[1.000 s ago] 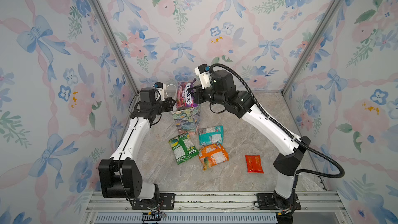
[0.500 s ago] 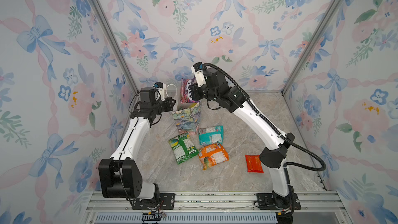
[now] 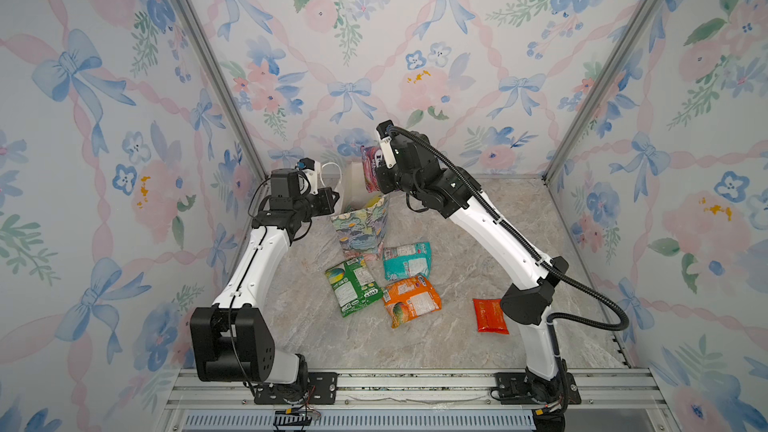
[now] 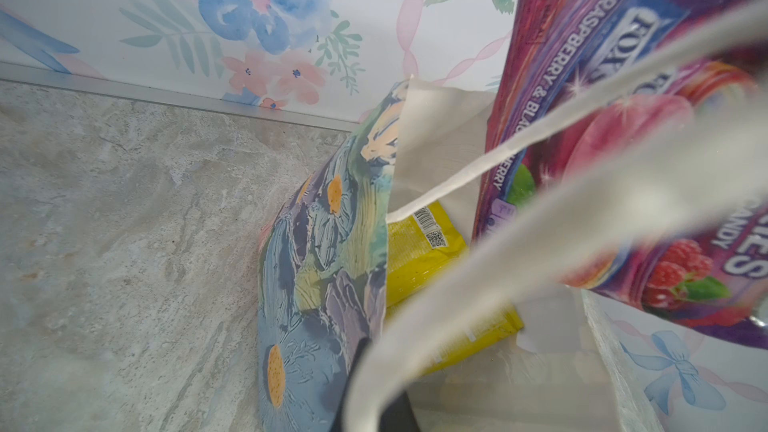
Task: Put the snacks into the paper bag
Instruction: 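Lower the purple packet down into the bag with the right gripper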
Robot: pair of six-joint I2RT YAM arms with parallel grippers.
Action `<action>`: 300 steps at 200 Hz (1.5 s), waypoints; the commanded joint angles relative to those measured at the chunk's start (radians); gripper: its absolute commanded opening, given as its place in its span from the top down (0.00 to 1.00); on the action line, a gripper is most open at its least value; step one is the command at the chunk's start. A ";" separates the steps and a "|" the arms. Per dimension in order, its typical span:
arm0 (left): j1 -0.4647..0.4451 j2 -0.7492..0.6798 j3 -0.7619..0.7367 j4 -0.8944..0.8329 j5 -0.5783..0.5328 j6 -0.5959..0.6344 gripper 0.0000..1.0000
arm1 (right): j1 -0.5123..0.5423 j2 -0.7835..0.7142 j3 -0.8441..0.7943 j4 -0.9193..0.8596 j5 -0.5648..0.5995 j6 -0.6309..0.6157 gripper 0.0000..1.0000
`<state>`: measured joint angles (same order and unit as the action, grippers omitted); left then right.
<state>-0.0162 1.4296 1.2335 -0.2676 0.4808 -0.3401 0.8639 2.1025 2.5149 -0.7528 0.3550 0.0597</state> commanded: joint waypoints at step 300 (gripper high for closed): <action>0.008 -0.013 0.002 0.010 0.019 0.017 1.00 | 0.031 0.120 0.157 -0.079 0.138 -0.097 1.00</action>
<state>-0.0162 1.4296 1.2335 -0.2680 0.4805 -0.3401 0.9047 2.2452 2.6572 -0.8570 0.4042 -0.0307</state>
